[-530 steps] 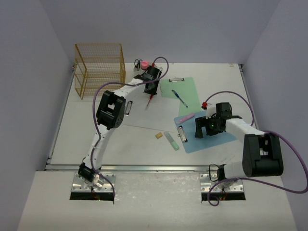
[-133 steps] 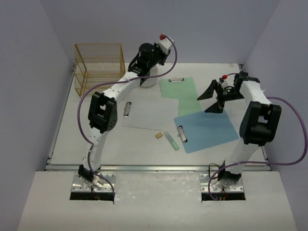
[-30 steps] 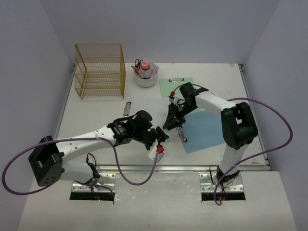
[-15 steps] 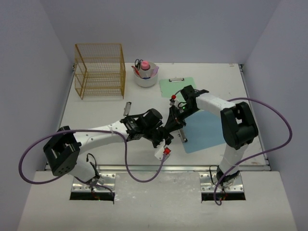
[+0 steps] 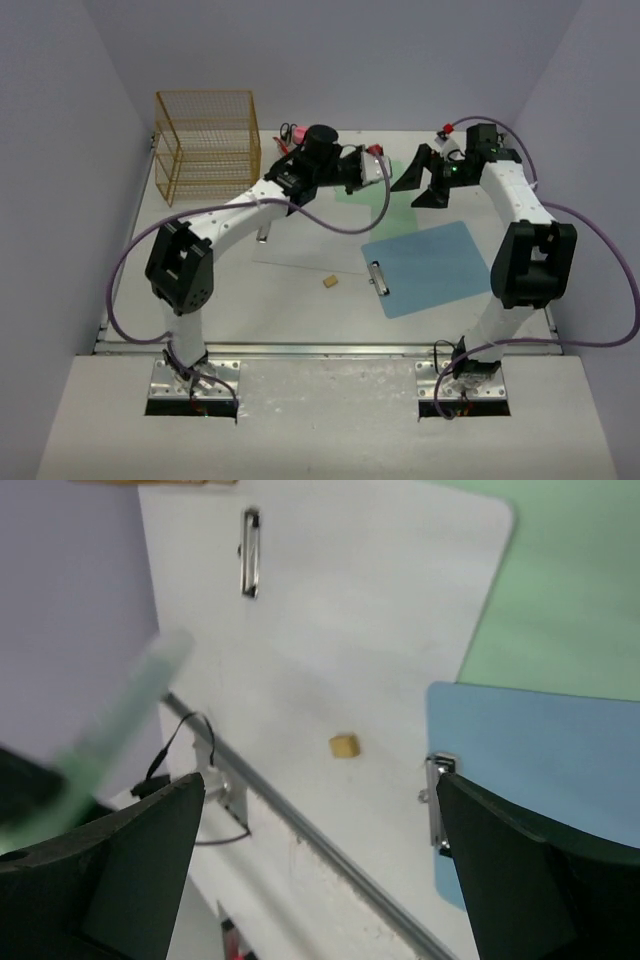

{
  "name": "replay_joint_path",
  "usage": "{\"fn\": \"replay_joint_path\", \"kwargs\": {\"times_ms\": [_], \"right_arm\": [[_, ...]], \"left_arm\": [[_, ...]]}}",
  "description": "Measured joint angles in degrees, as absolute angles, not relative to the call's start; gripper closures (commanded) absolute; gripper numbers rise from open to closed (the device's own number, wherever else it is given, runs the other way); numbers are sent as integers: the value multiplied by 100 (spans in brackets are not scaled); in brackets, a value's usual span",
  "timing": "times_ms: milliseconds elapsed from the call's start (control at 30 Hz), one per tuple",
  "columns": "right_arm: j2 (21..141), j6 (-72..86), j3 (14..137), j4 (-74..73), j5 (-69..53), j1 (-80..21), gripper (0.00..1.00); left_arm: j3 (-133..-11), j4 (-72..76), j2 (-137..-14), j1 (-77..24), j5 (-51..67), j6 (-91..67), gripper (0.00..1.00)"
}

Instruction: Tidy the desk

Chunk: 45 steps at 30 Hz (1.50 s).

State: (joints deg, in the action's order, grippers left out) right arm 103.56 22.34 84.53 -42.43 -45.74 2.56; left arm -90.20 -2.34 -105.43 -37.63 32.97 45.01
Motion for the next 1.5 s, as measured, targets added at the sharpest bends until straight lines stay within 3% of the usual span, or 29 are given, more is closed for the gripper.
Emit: {"fn": "replay_joint_path", "kwargs": {"times_ms": [367, 667, 1500], "right_arm": [[9498, 1935, 7031, -4077, -4341, 432, 1], [9104, 1755, 6597, -3923, -4239, 432, 1], [9027, 1640, 6299, -3898, -4254, 432, 1]], "left_arm": [[-11625, 133, -13037, -2747, 2270, 3116, 92], [-11657, 28, -13450, -2346, 2010, 2964, 92], [-11034, 1081, -13047, -1948, 2527, 1982, 92]]}}
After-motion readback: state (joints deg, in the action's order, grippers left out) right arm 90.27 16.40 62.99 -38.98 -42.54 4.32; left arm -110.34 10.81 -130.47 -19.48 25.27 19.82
